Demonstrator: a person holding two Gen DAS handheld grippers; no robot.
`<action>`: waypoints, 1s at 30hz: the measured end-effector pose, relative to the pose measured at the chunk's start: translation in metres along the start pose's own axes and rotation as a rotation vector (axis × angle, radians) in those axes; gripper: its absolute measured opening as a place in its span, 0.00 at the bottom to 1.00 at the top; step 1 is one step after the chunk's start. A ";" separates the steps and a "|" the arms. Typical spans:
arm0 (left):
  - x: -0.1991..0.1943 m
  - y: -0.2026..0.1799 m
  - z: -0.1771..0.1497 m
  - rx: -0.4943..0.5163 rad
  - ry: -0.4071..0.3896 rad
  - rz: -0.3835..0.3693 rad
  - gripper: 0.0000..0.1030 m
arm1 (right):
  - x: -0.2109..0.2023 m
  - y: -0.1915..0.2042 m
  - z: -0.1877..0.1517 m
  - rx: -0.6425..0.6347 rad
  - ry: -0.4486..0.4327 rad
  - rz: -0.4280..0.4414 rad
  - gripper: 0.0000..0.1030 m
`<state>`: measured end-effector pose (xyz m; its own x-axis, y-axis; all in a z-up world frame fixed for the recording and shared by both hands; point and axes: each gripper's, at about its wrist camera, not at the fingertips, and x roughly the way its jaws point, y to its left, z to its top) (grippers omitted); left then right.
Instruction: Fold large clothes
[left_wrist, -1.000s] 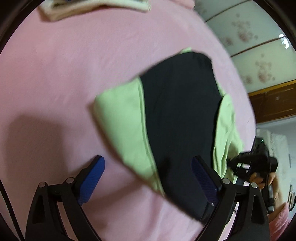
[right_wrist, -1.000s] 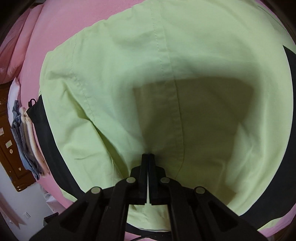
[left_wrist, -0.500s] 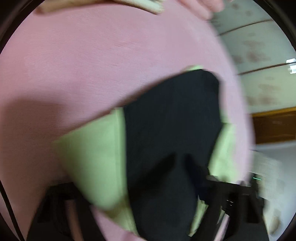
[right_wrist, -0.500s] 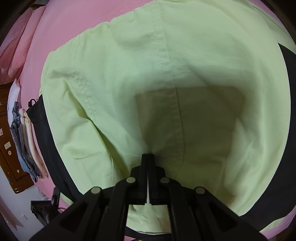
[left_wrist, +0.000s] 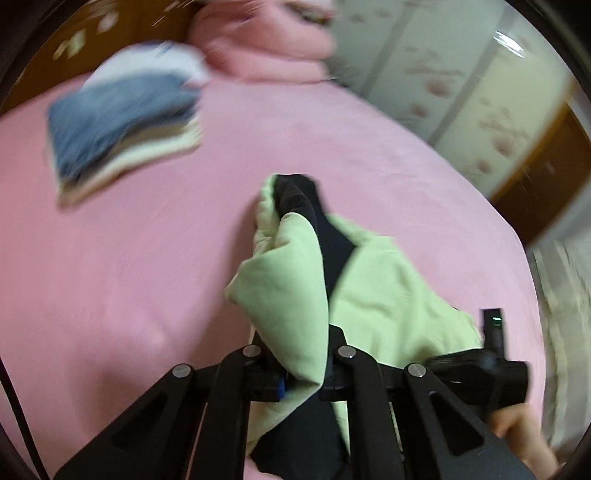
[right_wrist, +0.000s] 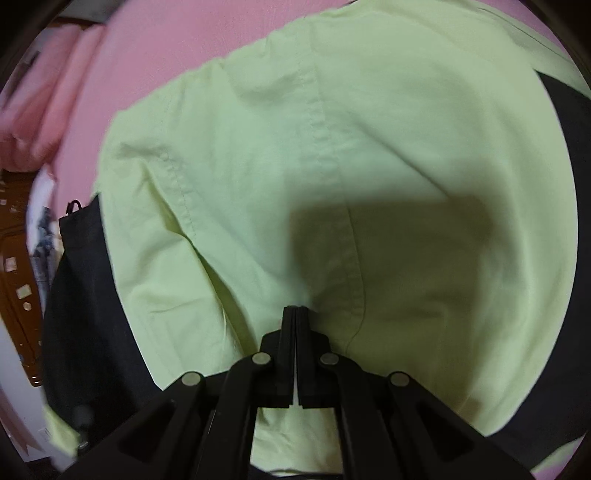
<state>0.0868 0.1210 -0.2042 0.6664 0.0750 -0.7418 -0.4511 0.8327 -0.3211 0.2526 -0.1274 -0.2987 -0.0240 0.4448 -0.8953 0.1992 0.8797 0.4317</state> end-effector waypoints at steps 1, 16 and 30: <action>-0.007 -0.011 0.000 0.039 -0.008 -0.025 0.07 | -0.002 -0.003 -0.005 -0.007 -0.032 0.025 0.00; -0.102 -0.158 -0.094 0.476 -0.040 -0.424 0.06 | -0.012 -0.064 -0.017 -0.015 -0.087 0.320 0.00; -0.118 -0.252 -0.173 0.662 0.008 -0.460 0.06 | -0.109 -0.189 0.016 0.095 -0.128 0.419 0.01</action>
<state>0.0190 -0.1929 -0.1376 0.6942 -0.3565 -0.6253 0.3144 0.9316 -0.1822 0.2331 -0.3449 -0.2842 0.1987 0.7296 -0.6544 0.2555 0.6061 0.7532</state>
